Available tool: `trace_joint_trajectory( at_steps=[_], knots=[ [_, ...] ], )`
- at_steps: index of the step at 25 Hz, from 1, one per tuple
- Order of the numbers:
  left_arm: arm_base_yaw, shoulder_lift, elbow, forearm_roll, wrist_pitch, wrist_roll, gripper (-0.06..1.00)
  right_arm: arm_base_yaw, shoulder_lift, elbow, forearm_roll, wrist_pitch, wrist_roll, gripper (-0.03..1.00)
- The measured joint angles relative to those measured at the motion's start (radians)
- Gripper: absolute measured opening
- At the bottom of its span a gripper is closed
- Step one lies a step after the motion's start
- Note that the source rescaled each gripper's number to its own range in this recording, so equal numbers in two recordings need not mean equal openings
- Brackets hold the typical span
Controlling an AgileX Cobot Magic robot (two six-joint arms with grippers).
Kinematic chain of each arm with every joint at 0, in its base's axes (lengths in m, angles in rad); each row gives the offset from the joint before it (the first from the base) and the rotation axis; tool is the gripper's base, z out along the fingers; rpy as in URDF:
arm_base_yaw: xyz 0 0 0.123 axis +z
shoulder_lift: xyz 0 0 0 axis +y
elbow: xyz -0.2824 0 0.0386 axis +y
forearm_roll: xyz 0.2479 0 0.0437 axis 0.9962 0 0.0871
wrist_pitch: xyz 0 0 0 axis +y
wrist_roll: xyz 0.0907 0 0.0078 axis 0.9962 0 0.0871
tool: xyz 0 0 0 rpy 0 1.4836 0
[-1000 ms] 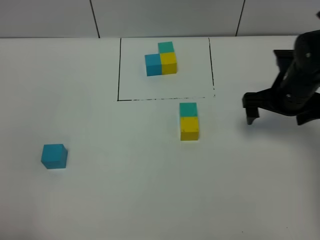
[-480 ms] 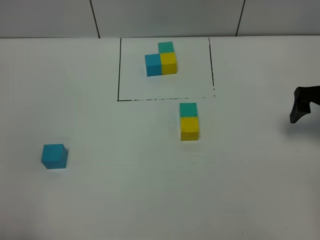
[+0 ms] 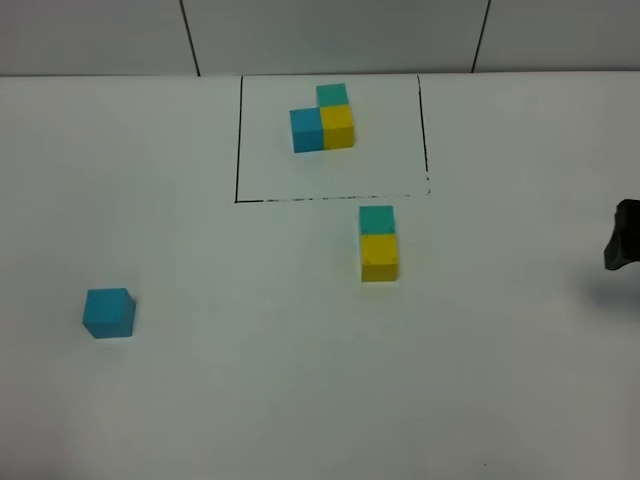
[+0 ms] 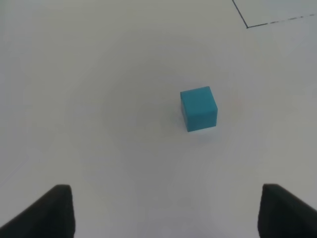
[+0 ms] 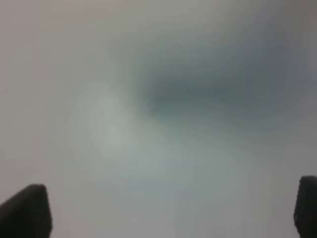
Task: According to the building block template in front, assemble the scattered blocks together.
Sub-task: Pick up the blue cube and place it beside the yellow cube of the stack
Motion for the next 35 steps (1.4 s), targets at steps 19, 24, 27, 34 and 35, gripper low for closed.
trace_joint_trajectory(
  at_steps=[19,24,27,34,35],
  knots=[
    [0.000,0.000,0.000,0.000,0.000,0.000,0.86,0.103,-1.005,0.350,-0.063,0.209,0.041,1.00],
    [0.000,0.000,0.000,0.000,0.000,0.000,0.86,0.139,-1.130,0.373,-0.102,0.243,0.045,1.00],
    [0.000,0.000,0.000,0.000,0.000,0.000,0.86,0.145,-1.206,0.382,-0.102,0.238,0.045,1.00],
    [0.000,0.000,0.000,0.000,0.000,0.000,0.86,0.173,-1.319,0.382,-0.102,0.235,0.045,1.00],
    [0.000,0.000,0.000,0.000,0.000,0.000,0.86,0.174,-1.331,0.382,-0.102,0.235,0.045,1.00]
  ],
)
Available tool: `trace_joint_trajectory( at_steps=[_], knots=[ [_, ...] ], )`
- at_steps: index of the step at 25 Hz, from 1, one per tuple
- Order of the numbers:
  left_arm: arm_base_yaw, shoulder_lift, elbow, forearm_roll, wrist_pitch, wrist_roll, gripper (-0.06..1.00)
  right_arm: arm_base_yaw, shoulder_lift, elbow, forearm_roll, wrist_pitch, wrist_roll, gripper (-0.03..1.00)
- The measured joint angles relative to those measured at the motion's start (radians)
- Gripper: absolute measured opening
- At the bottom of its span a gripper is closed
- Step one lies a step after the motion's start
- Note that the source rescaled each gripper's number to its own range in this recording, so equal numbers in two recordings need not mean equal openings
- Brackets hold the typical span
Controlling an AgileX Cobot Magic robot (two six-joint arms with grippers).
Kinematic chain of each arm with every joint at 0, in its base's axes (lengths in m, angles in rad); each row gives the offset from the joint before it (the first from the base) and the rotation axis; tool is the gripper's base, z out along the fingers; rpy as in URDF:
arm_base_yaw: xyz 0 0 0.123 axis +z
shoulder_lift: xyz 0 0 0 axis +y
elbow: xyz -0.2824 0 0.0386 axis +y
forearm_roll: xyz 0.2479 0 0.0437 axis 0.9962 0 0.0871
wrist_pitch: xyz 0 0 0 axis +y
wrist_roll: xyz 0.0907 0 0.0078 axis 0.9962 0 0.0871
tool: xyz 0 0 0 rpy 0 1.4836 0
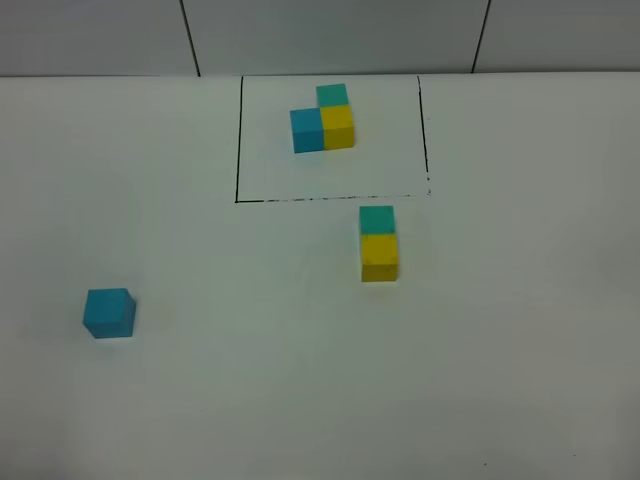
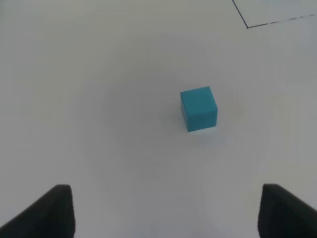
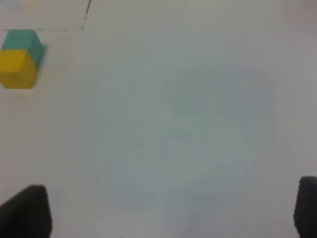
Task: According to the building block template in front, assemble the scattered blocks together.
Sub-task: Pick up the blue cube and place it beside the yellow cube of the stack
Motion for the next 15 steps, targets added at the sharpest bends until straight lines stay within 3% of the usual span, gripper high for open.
trace_joint_trajectory(
  at_steps=[15],
  knots=[
    [0.000,0.000,0.000,0.000,0.000,0.000,0.86,0.000,-0.074,0.001,0.017,0.000,-0.008,0.97]
  ],
)
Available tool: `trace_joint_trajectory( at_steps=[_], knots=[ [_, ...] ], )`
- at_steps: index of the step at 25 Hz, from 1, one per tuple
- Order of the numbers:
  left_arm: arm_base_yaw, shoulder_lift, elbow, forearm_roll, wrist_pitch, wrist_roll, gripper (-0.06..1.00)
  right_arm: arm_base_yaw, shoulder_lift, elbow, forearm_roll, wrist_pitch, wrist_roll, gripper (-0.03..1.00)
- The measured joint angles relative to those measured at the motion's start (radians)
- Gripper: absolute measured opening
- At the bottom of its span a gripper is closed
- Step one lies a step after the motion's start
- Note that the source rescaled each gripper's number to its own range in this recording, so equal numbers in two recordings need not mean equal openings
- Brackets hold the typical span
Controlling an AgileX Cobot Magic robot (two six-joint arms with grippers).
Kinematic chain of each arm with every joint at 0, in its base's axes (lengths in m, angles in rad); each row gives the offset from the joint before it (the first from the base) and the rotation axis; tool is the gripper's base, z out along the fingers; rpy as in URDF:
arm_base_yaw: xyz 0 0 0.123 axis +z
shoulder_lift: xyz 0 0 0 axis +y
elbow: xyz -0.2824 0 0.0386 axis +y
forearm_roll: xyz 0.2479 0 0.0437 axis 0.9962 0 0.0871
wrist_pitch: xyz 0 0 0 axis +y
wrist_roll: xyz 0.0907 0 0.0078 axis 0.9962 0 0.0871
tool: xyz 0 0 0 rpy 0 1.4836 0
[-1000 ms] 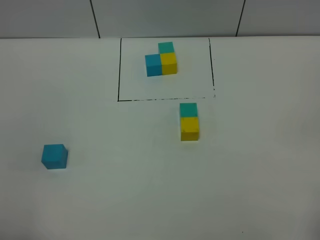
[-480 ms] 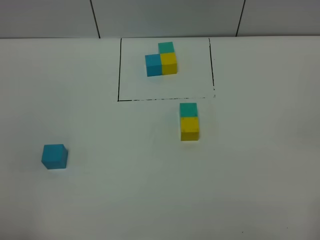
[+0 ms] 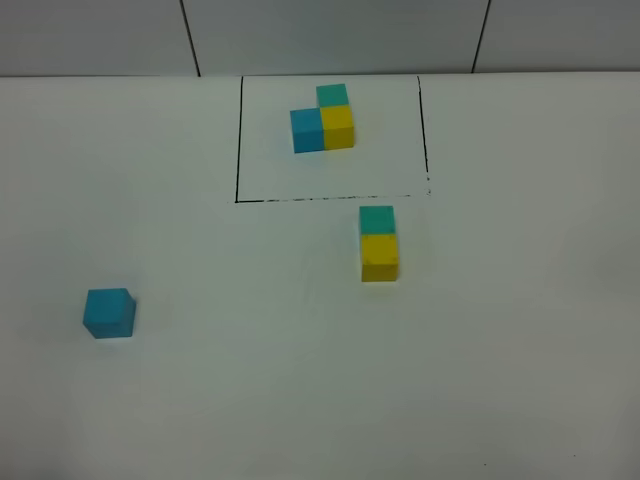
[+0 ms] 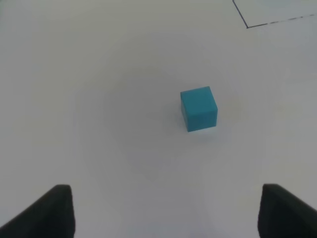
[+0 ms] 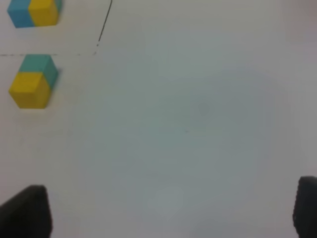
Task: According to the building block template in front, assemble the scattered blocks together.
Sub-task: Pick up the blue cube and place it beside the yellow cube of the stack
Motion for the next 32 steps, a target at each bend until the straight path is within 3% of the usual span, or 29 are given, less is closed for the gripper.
trace_joint_trajectory(
  at_steps=[9,12,32],
  knots=[
    [0.000,0.000,0.000,0.000,0.000,0.000,0.86,0.000,0.000,0.000,0.003,0.000,0.000,0.65],
    [0.000,0.000,0.000,0.000,0.000,0.000,0.86,0.000,0.000,0.000,0.003,0.000,0.000,0.59],
    [0.000,0.000,0.000,0.000,0.000,0.000,0.86,0.000,0.000,0.000,0.003,0.000,0.000,0.58]
  ],
)
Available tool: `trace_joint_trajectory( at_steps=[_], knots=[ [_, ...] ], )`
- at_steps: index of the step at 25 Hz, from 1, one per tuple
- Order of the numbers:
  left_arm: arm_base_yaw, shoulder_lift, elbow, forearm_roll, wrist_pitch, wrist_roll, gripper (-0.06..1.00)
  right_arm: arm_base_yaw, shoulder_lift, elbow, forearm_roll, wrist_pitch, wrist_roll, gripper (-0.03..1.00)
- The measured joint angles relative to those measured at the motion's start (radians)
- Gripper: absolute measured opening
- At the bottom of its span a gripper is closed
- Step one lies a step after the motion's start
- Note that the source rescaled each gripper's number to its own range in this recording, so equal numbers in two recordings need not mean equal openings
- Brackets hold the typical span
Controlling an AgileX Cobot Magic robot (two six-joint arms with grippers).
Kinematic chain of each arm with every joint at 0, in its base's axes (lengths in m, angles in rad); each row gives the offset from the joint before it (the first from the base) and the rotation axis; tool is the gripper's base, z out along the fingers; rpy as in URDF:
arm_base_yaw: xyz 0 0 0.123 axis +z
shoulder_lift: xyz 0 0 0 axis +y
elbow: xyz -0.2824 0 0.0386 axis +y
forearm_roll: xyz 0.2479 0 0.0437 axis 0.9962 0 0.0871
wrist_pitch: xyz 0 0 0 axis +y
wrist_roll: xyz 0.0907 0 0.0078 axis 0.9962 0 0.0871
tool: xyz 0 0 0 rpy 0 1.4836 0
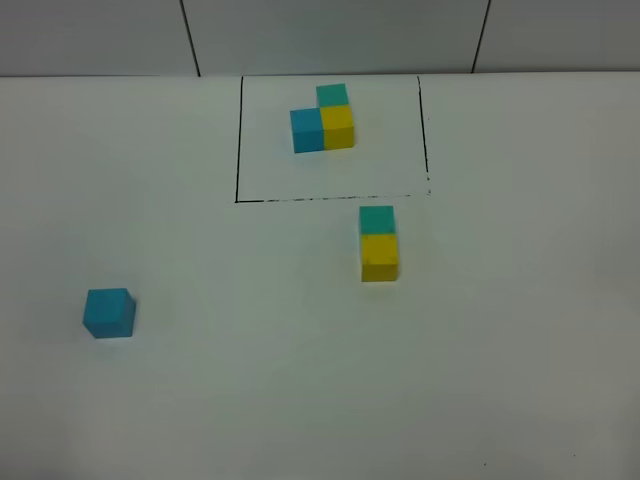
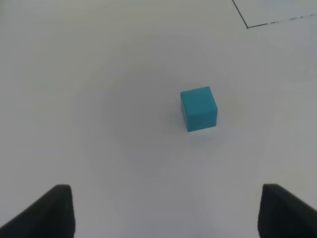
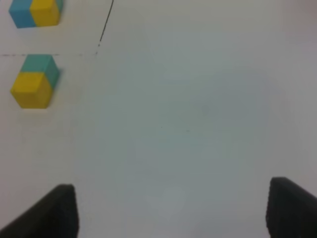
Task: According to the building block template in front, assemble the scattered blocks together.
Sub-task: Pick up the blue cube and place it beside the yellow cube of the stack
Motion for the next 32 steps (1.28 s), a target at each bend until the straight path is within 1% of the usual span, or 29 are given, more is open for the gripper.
trace_joint_trajectory(
  at_steps=[17,20,23,24,28,32],
  knots=[
    [0.000,0.000,0.000,0.001,0.000,0.000,0.86,0.000,0.000,0.000,0.000,0.000,0.000,0.58],
    [0.000,0.026,0.000,0.020,-0.002,-0.046,0.86,0.000,0.000,0.000,0.000,0.000,0.000,0.58],
    [0.000,0.136,-0.018,0.061,-0.023,-0.133,0.89,0.000,0.000,0.000,0.000,0.000,0.000,0.58],
    [0.000,0.183,-0.029,0.073,-0.035,-0.144,0.91,0.000,0.000,0.000,0.000,0.000,0.000,0.58],
    [0.000,0.451,-0.099,0.079,-0.078,-0.156,0.99,0.000,0.000,0.000,0.000,0.000,0.000,0.58],
    [0.000,0.741,-0.195,0.069,-0.119,-0.158,1.00,0.000,0.000,0.000,0.000,0.000,0.000,0.58]
  ],
)
